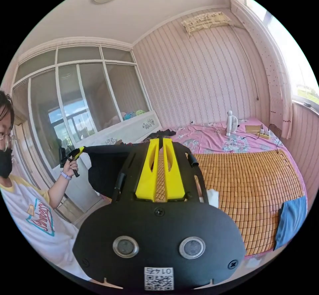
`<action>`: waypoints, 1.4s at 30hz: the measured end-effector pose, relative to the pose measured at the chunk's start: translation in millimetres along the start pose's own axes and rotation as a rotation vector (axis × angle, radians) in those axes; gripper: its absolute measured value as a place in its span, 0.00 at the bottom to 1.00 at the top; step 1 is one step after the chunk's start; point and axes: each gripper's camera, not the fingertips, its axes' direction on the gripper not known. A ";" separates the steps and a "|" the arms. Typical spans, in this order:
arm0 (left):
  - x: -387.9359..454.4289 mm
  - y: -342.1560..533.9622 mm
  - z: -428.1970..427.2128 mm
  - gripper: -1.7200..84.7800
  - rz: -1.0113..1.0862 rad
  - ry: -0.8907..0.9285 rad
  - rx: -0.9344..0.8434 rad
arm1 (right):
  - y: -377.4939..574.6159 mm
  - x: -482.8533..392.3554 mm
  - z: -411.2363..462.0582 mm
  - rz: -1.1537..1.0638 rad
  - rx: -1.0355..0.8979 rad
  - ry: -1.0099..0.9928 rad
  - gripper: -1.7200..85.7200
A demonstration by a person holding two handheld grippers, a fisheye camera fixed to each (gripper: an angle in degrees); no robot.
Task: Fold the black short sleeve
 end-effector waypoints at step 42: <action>44.8 -139.3 144.7 0.01 0.105 -0.295 0.102 | -171.1 65.2 9.0 -0.007 0.150 0.098 0.03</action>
